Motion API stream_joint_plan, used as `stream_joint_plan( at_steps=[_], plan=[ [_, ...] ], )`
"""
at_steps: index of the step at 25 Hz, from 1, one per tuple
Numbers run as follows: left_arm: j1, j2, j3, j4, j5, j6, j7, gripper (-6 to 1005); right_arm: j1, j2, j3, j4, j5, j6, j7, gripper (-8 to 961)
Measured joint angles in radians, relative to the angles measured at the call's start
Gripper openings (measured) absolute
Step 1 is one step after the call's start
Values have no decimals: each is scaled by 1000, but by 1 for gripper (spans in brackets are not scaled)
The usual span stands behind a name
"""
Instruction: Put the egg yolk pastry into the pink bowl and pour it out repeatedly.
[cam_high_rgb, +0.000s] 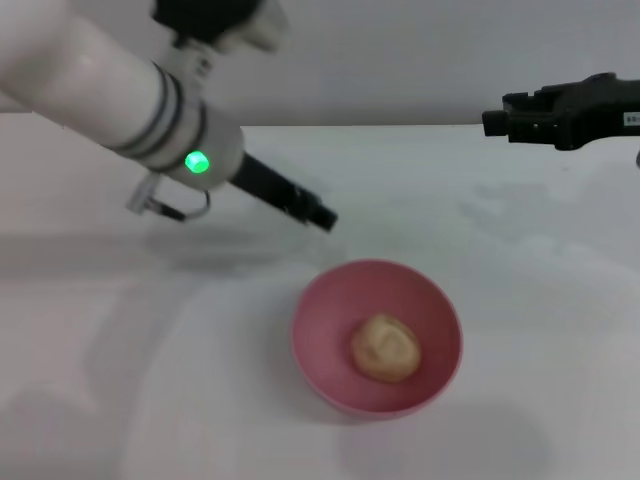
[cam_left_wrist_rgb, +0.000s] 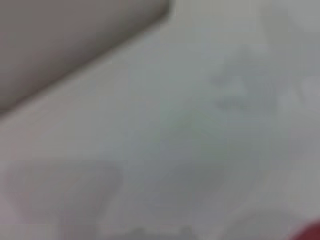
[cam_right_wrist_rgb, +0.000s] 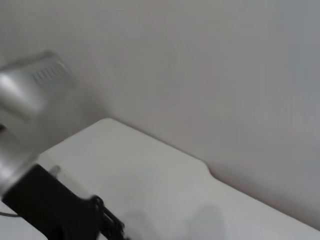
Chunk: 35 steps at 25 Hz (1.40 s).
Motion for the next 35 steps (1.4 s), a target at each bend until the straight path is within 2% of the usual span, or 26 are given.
stream_joint_plan(
  at_steps=[5, 7, 8, 10, 12, 16, 19, 21, 23, 27, 29, 31, 32, 33, 34, 35],
  plan=[
    [96, 2, -189, 134, -31, 4, 71, 468, -29, -7, 2, 123, 127, 89, -82, 388],
    [146, 2, -269, 168, -106, 1, 120, 555, -61, -7, 2, 164, 246, 123, -158, 388],
    [146, 2, -269, 168, -106, 1, 120, 599, -81, -7, 2, 193, 322, 137, -204, 388],
    [226, 2, -410, 149, -342, -9, 257, 686, -118, -10, 6, 270, 504, 158, -308, 388],
    [271, 2, -492, 83, -554, -4, 368, 775, -149, -12, 22, 389, 734, 162, -428, 390],
    [342, 7, -686, -186, -1012, 69, 658, 771, -180, -13, 48, 643, 1157, 150, -592, 394],
    [376, 3, -814, -367, -1224, 165, 892, 770, -196, -14, 52, 765, 1330, 138, -672, 397],
    [398, 0, -877, -464, -1327, 229, 1068, 771, -207, -14, 48, 793, 1352, 135, -761, 399],
    [425, -1, -897, -521, -1383, 255, 1199, 771, -218, -15, 41, 794, 1319, 138, -862, 401],
    [476, 0, -897, -543, -1397, 233, 1391, 772, -233, -15, 47, 754, 1114, 158, -949, 405],
    [498, -2, -894, -557, -1397, 212, 1520, 772, -234, -12, 55, 759, 1071, 185, -996, 407],
    [507, -4, -892, -593, -1400, 208, 1643, 773, -235, -6, 55, 786, 1069, 213, -1100, 409],
    [507, -4, -894, -649, -1405, 211, 1788, 773, -235, -3, 55, 806, 1069, 221, -1163, 410],
    [505, -5, -896, -673, -1406, 212, 1852, 774, -233, -1, 60, 841, 1081, 226, -1262, 411],
    [505, -5, -896, -673, -1406, 212, 1852, 774, -229, 1, 67, 885, 1104, 227, -1356, 446],
    [499, -7, -897, -708, -1408, 214, 1938, 775, -220, 3, 76, 938, 1146, 220, -1446, 480]
  ],
)
